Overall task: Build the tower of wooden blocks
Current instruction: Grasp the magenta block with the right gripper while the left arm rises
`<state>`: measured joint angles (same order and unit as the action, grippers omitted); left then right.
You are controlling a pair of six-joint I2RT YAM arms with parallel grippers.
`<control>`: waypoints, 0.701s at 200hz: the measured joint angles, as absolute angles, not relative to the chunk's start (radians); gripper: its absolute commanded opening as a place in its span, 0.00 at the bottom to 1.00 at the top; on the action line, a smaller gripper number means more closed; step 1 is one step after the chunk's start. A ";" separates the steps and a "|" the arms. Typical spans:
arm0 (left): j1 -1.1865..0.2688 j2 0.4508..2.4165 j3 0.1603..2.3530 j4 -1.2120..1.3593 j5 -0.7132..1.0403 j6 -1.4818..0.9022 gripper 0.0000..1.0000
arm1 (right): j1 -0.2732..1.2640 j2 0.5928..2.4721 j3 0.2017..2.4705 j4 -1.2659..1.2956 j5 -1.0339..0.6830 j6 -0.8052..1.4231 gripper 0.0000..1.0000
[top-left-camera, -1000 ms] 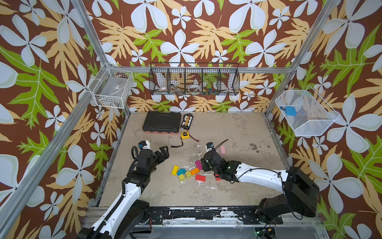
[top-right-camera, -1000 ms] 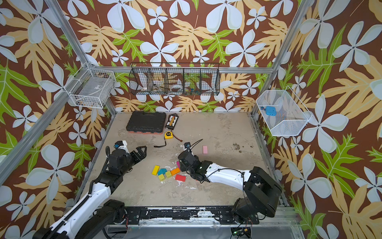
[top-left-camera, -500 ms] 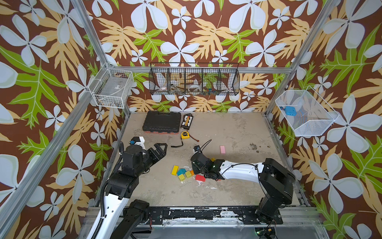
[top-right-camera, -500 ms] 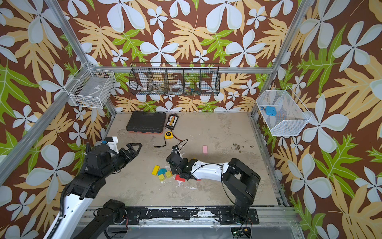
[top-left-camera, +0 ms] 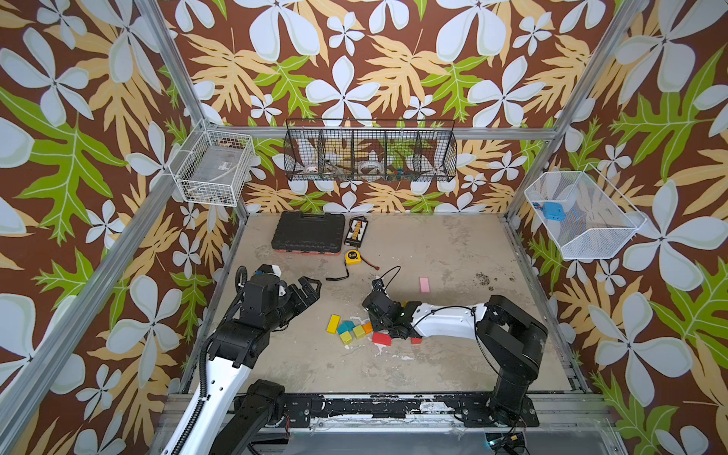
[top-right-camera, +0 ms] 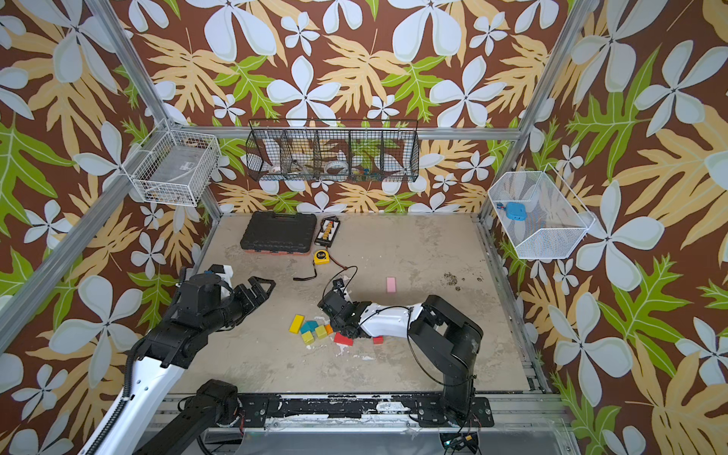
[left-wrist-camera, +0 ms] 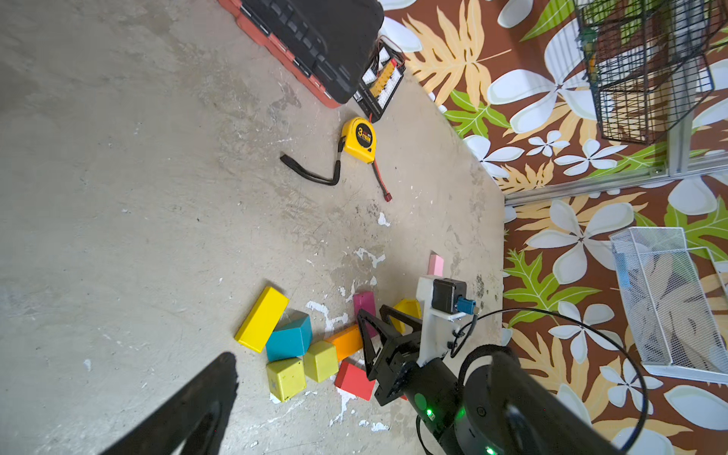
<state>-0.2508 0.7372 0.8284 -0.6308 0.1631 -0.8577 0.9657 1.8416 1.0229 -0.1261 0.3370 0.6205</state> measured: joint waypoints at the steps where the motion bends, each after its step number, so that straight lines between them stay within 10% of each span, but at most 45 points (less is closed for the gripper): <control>1: -0.251 0.738 0.828 -0.631 0.163 -0.858 1.00 | 0.965 1.843 1.023 -0.126 0.337 0.620 0.48; 140: -0.252 0.728 0.857 -0.638 0.166 -0.854 1.00 | 0.955 1.851 1.001 -0.097 0.335 0.621 0.29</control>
<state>-0.2516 0.7277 0.8574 -0.6376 0.1661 -0.8536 0.9550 1.8515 1.0008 -0.0975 0.3351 0.6209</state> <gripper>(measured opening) 0.996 0.312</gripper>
